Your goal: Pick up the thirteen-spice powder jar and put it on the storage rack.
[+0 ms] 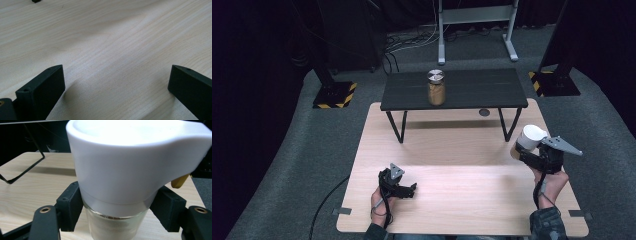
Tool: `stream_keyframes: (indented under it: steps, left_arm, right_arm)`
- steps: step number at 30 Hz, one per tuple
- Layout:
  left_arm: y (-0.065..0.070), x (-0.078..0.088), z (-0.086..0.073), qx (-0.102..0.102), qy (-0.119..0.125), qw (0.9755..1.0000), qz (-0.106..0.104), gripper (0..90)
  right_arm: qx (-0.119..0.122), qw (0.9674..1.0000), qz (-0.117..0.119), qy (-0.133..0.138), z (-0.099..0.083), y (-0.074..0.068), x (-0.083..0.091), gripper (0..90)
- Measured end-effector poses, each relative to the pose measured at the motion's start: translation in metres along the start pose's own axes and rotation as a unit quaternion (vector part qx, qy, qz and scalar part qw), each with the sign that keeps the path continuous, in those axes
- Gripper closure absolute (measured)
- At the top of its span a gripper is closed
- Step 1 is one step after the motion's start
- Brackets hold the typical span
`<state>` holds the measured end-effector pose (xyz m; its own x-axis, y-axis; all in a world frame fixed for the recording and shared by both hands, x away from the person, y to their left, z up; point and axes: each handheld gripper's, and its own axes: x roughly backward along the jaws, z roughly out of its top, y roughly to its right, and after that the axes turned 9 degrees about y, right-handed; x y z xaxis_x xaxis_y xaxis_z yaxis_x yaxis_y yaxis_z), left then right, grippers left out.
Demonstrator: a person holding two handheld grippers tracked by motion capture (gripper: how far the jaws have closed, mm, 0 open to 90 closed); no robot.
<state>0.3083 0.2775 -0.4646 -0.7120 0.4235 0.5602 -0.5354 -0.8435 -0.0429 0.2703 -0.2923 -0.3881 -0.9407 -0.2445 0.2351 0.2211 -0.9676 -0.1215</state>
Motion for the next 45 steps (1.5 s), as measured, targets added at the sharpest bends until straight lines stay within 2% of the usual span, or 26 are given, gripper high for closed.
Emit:
stream_keyframes:
  steps: [24,34,45]
  left_arm:
    - [-0.001,0.0,0.0,0.001,0.0,1.0,-0.002,0.5]
    - [-0.001,0.0,0.0,0.001,0.0,1.0,-0.002,0.5]
    - [-0.001,0.0,0.0,0.0,0.0,1.0,-0.003,0.6]
  right_arm:
    - [0.027,0.9987,0.037,0.024,0.04,-0.012,-0.003,29.9]
    - [0.049,0.997,0.052,0.028,0.061,-0.021,-0.01,29.8]
    - [0.058,0.9958,0.065,0.027,0.078,-0.028,-0.015,29.8]
